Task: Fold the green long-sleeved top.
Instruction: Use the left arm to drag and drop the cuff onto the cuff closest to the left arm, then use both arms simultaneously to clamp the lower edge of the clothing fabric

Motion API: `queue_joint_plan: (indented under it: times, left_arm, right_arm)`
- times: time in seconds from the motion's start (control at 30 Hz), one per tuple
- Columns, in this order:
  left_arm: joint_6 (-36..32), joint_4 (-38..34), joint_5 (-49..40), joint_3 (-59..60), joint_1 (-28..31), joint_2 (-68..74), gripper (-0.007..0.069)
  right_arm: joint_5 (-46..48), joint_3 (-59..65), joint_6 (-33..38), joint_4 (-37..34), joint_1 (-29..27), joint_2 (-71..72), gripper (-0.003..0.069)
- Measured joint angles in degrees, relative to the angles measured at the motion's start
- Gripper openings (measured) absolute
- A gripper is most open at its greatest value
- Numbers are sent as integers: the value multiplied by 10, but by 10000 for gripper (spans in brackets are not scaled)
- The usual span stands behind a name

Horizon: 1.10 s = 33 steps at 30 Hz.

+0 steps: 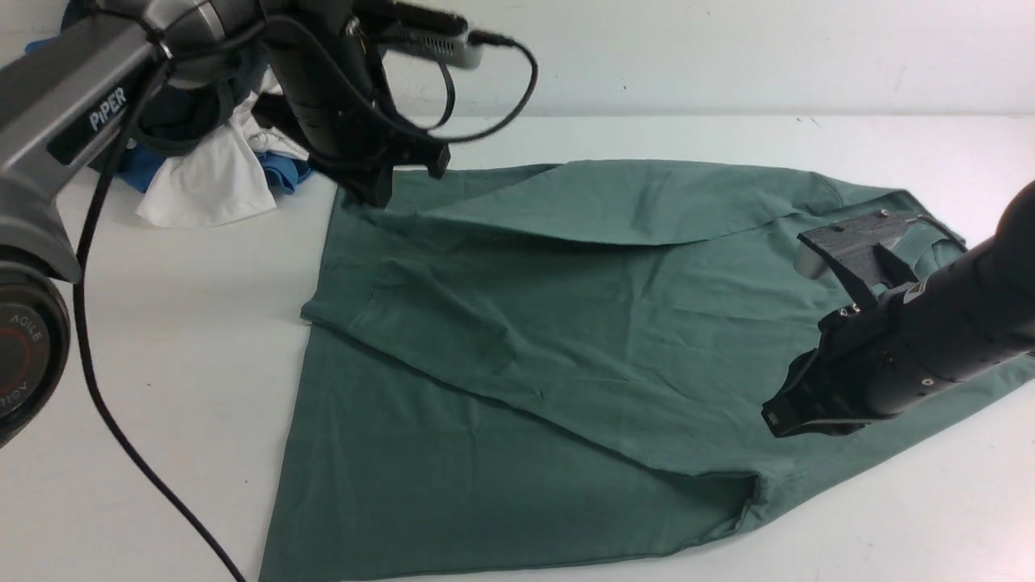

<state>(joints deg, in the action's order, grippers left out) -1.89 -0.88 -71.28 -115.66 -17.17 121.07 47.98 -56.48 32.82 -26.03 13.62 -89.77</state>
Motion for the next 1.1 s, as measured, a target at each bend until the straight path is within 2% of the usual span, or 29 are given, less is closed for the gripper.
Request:
queue_joint_plan:
  times: [0.17, 0.4, 0.6, 0.7, 0.77, 0.8, 0.97, 1.1]
  left_arm:
    - [1, 17, 3, 83, 0, 23, 13]
    - [1, 24, 9, 93, 0, 33, 64]
    - [-5, 25, 9, 93, -1, 31, 174]
    - [-6, 26, 9, 95, -4, 15, 273]
    - [-6, 26, 9, 95, -5, 5, 297]
    - [-6, 26, 9, 95, -8, -14, 334]
    - [-8, 21, 9, 98, -10, -37, 360]
    - [-40, -20, 10, 159, -11, -58, 326]
  right_arm:
    - [-6, 0, 0, 0, 0, 0, -10]
    - [-8, 0, 0, -2, 0, 0, -10]
    - [-8, 0, 0, -4, 0, 0, -10]
    - [-8, 0, 0, -4, 0, 0, -10]
    - [-7, 0, 0, -4, 0, 0, -10]
    - [-5, 0, 0, -4, 0, 0, -10]
    - [-5, 0, 0, -11, 0, 0, -10]
    - [11, 0, 0, -1, 0, 0, -10]
